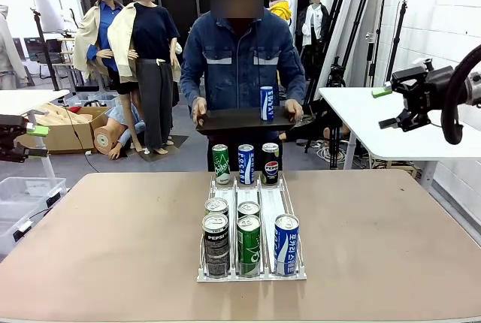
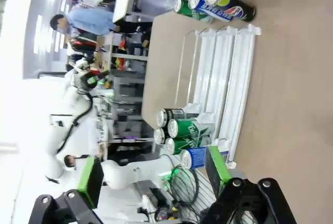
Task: Retrieve and hand over the desired beverage to the person.
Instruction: Pick up another can of the same type that the person held from the Automatic Can Dispenser.
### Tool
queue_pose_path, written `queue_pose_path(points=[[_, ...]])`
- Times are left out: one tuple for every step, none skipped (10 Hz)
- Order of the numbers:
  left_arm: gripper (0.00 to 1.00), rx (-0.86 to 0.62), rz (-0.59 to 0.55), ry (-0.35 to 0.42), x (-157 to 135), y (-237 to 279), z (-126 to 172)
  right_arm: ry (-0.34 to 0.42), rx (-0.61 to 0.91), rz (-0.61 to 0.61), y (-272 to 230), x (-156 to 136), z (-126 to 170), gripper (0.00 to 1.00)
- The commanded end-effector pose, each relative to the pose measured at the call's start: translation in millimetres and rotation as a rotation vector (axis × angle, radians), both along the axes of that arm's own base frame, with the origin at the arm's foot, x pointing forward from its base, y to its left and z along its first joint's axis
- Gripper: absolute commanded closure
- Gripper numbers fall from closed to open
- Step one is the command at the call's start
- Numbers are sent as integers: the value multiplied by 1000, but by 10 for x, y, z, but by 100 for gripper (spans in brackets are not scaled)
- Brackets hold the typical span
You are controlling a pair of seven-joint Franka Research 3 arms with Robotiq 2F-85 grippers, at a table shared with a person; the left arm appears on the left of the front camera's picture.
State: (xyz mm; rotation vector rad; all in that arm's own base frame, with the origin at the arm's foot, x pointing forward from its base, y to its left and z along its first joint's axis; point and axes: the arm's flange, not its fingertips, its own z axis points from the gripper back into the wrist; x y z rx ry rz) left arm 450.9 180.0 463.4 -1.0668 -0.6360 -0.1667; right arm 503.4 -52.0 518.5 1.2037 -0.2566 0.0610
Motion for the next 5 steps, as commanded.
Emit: queue_pose_path(points=[[0, 5, 0, 1, -10, 8, 17, 5, 47, -13, -33, 24, -155, 0], [0, 5, 0, 1, -10, 8, 17, 20, 43, -25, -59, 44, -226, 0], [0, 5, 0, 1, -10, 8, 17, 30, 46, -39, -92, 75, -311, 0], [0, 5, 0, 1, -10, 8, 17, 29, 50, -55, -125, 89, -386, 0], [0, 5, 0, 1, -10, 8, 17, 5, 46, -63, -167, 93, -436, 0]])
